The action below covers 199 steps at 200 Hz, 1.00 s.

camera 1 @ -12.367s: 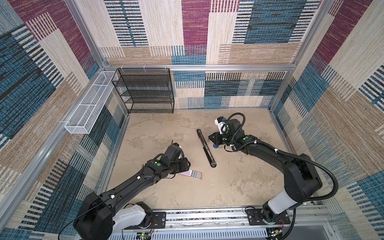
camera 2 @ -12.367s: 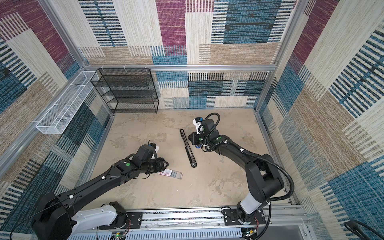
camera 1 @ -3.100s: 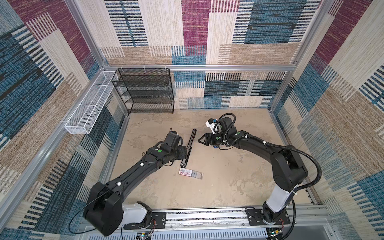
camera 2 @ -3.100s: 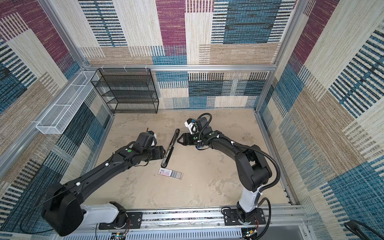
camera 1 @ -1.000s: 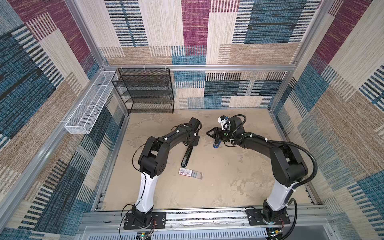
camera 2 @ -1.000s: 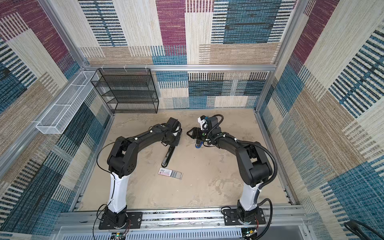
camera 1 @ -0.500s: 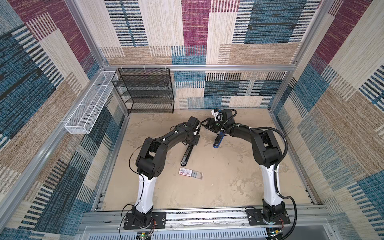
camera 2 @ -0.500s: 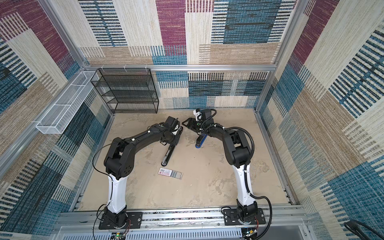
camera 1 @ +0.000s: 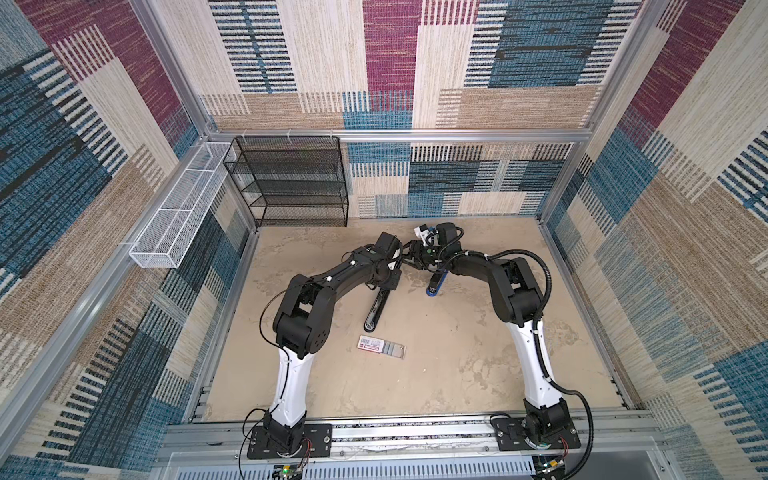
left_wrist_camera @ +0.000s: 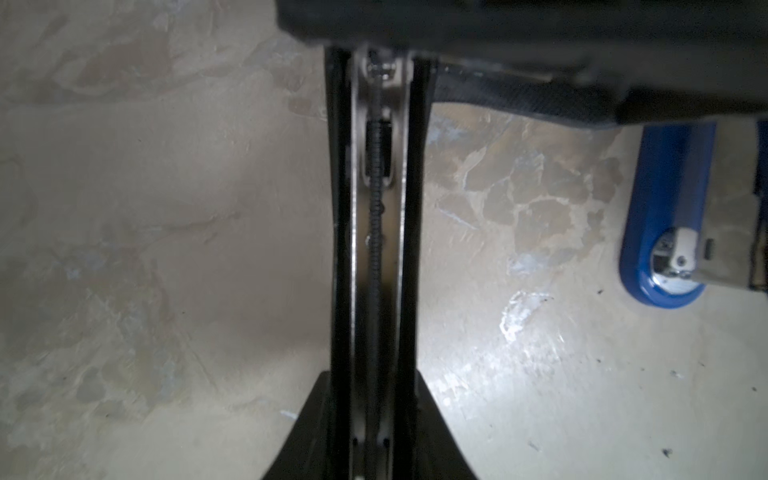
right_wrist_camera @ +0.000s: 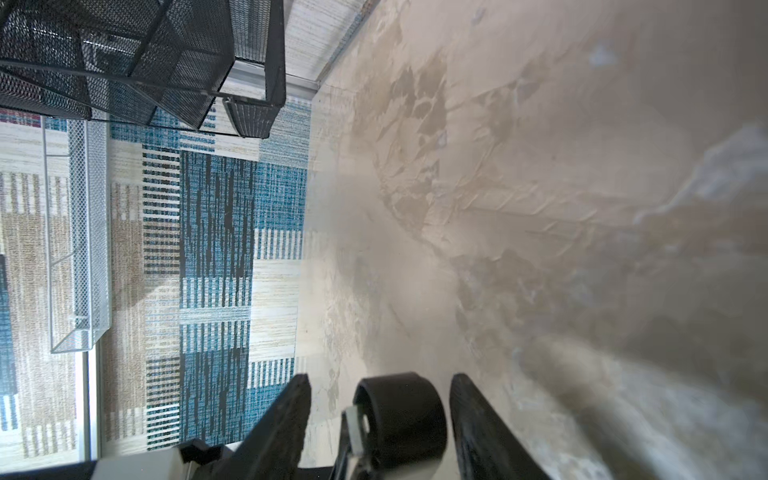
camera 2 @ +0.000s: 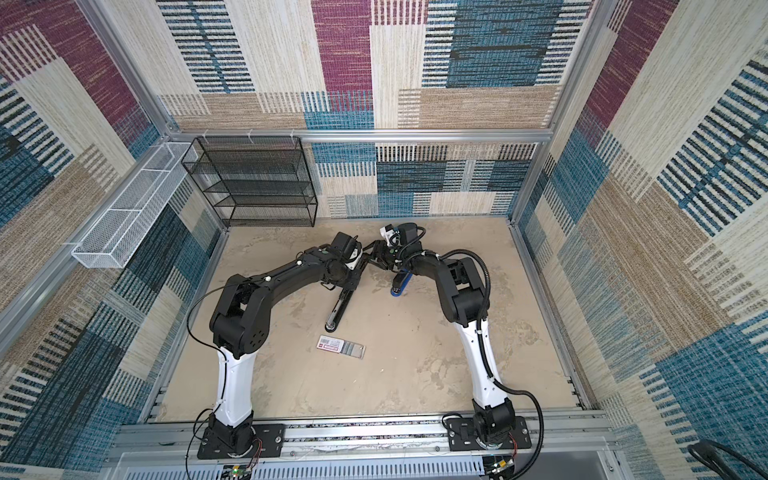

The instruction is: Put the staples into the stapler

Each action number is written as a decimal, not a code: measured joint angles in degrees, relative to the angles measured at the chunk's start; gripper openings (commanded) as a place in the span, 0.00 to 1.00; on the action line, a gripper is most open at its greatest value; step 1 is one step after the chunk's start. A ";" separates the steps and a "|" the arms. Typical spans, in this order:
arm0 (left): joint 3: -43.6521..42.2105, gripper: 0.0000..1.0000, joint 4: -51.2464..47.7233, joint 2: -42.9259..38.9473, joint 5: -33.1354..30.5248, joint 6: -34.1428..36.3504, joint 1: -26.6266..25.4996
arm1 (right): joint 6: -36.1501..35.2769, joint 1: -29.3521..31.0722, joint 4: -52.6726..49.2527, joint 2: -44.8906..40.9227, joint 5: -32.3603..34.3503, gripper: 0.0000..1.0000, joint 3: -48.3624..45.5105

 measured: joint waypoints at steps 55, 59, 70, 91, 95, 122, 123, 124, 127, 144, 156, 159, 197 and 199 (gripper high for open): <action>0.85 0.21 1.09 1.05 0.66 -0.04 0.00 | 2.05 0.11 1.53 0.79 -0.48 0.35 0.00; 0.87 0.23 1.14 1.11 0.68 -0.04 0.00 | 2.05 0.11 1.55 0.79 -0.35 0.35 0.00; 0.90 0.27 1.25 1.27 0.76 -0.11 0.02 | 2.08 0.11 1.57 0.79 -0.22 0.34 0.00; 0.98 0.34 1.36 1.44 0.76 -0.20 0.02 | 2.08 0.09 1.70 0.79 -0.09 0.33 -0.04; 0.98 0.35 1.42 1.51 0.76 -0.20 0.02 | 2.05 0.09 2.03 0.79 -0.13 0.33 -0.13; 1.01 0.41 1.86 1.53 0.85 -0.24 0.00 | 2.01 0.24 3.41 0.79 -0.28 0.33 -1.25; 1.01 0.41 1.88 1.53 0.85 -0.24 0.00 | 2.01 0.24 3.45 0.79 -0.28 0.33 -1.33; 1.01 0.41 1.92 1.53 0.87 -0.26 0.00 | 2.01 0.24 3.48 0.79 -0.28 0.33 -1.36; 1.01 0.42 1.97 1.53 0.87 -0.28 0.00 | 2.01 0.24 3.61 0.79 -0.28 0.33 -1.55; 0.98 0.43 1.95 1.05 0.92 -0.42 0.00 | 1.79 0.26 3.67 0.79 -0.20 0.33 -2.19; 0.59 0.44 2.03 -0.04 0.92 -0.48 0.00 | 1.22 0.31 3.72 0.72 -0.07 0.33 -2.60; 0.44 0.45 2.01 -0.42 0.92 -0.50 0.00 | 1.16 0.31 3.72 0.68 -0.07 0.33 -2.69; -3.78 0.45 2.45 -6.93 0.83 -1.79 0.00 | 0.50 0.31 3.98 -0.17 0.24 0.33 -3.43; -4.24 0.45 2.51 -7.50 0.83 -1.90 0.00 | 0.50 0.31 4.02 -0.22 0.28 0.32 -3.45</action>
